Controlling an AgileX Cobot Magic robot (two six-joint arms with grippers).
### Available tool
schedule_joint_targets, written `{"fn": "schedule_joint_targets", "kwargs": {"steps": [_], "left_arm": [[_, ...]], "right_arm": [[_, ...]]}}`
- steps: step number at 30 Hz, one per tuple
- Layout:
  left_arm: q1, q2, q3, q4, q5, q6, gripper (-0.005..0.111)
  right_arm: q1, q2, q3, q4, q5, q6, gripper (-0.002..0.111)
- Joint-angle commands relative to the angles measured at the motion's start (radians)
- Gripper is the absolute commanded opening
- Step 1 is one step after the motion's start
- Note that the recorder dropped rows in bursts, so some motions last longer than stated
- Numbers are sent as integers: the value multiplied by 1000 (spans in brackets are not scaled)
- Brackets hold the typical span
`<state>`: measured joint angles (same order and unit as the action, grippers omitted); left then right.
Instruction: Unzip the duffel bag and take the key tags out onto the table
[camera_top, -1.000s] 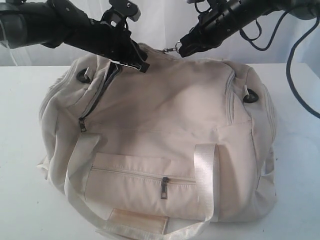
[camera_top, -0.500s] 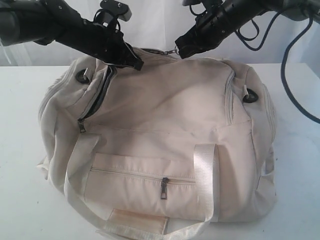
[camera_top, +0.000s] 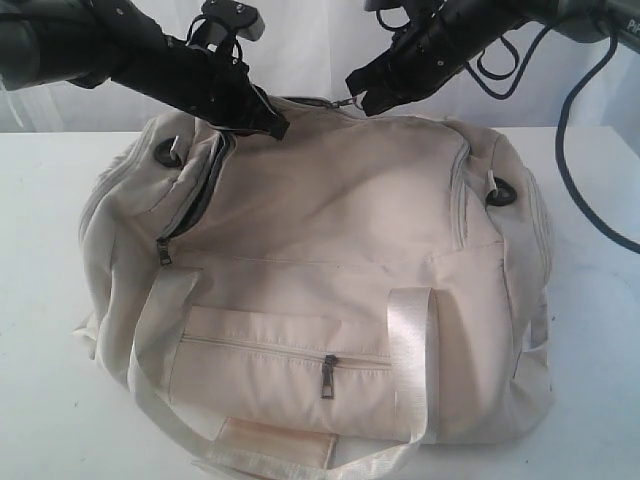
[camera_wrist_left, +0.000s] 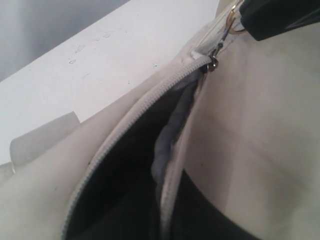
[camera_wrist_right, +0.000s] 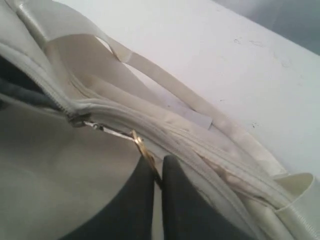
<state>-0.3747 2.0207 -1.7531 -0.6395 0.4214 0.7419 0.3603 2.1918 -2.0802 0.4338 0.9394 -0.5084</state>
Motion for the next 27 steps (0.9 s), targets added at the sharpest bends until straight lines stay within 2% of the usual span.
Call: {"fn": "schedule_joint_targets", "kwargs": {"steps": [1,8,12,15,19,22,27], "left_arm": [[36,-11,8,73,45,-2,0],[36,-61,8,79,46,52,0],[36,-66,8,79,63,146,1],[34,-66,8,79,110,216,16],[26,-66,8,79,121,227,59],[5,-66,6,75,28,245,86],[-60,-66,-1,75,-79,361,86]], "right_arm": [[-73,-1,0,-198,-140,25,0],[-81,-1,-2,-183,-140,55,0],[-81,-1,-2,-20,-86,-69,0],[-81,-1,-2,27,-54,-101,0],[-81,-1,-2,30,-9,-101,0],[-81,-1,-2,115,41,-151,0],[-79,-1,-2,224,77,-215,0]]}}
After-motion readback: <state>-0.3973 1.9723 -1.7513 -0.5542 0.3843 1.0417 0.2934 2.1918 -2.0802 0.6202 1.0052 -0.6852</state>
